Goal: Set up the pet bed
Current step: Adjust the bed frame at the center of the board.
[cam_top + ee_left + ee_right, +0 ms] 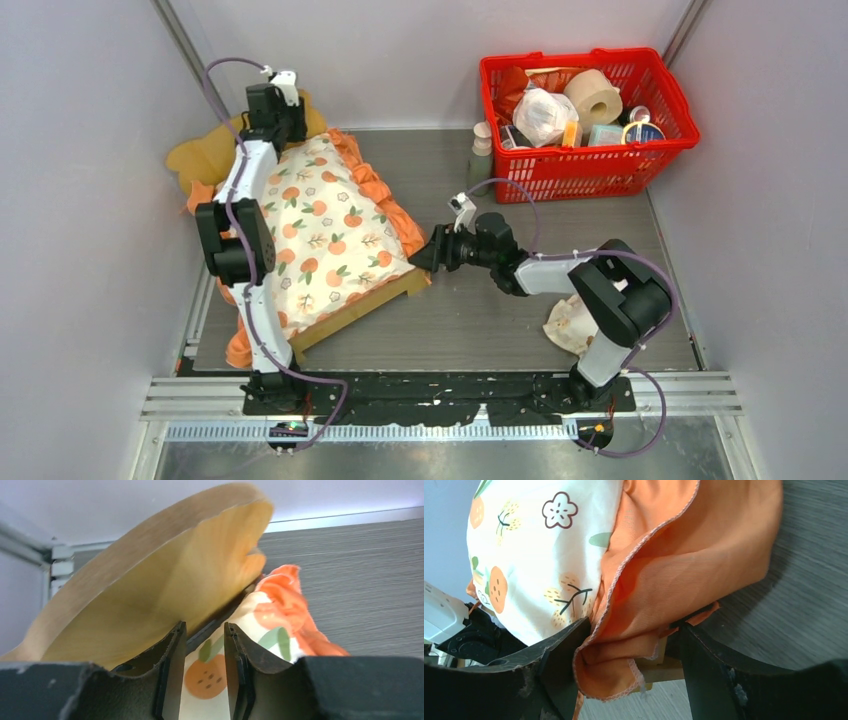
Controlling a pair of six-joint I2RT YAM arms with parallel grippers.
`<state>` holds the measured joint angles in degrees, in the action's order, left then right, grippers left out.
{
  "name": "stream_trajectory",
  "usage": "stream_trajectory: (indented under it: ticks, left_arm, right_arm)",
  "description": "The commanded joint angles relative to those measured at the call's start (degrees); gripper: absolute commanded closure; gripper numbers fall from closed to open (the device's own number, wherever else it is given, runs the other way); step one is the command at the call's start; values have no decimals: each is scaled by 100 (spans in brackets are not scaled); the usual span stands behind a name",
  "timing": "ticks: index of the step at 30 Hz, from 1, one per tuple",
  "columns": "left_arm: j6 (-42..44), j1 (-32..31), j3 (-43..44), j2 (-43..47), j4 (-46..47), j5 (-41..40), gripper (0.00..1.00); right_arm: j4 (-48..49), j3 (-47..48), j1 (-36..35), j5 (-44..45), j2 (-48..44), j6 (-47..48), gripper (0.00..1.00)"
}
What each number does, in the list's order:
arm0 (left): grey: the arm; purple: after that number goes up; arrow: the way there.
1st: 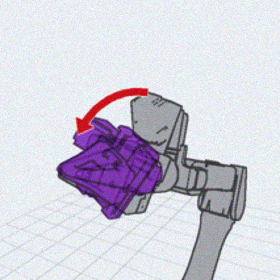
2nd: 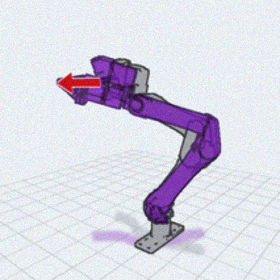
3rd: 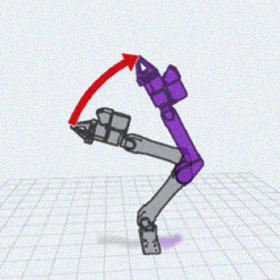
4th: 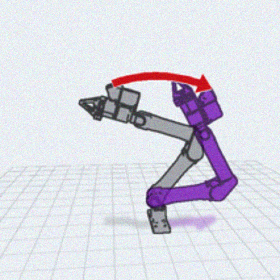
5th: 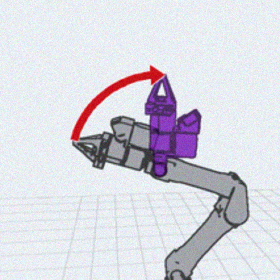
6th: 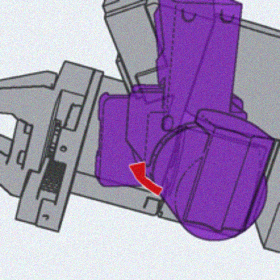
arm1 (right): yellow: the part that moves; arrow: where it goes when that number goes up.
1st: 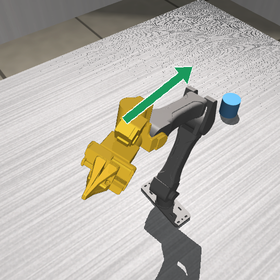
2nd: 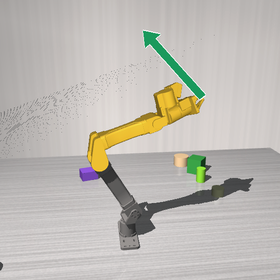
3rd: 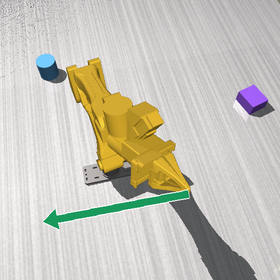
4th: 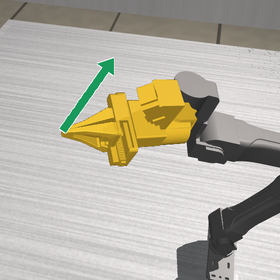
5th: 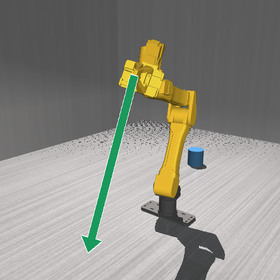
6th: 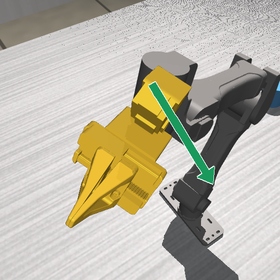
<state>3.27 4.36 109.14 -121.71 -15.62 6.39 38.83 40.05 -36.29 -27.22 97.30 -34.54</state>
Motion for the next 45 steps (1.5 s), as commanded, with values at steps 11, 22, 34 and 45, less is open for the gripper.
stream_trajectory:
  ticks: [11, 22, 34, 45]
  left_arm:
    - [-874, -274, -2369, 3836, -388, -1643, 46]
    - [-1778, 854, -1792, 3586, -1105, -2554, 34]
    - [742, 874, 405, 1396, -857, -1129, 29]
    - [1623, 923, 1556, 173, -1474, 1751, 39]
  right_arm:
    - [-1317, 415, -412, 767, -1277, 618, 25]
    - [-2954, 673, -352, 1796, -2395, 1511, 23]
    - [-2789, 404, -352, 1692, -3139, 2198, 22]
    - [-2770, 766, -352, 1575, -2398, 2374, 22]
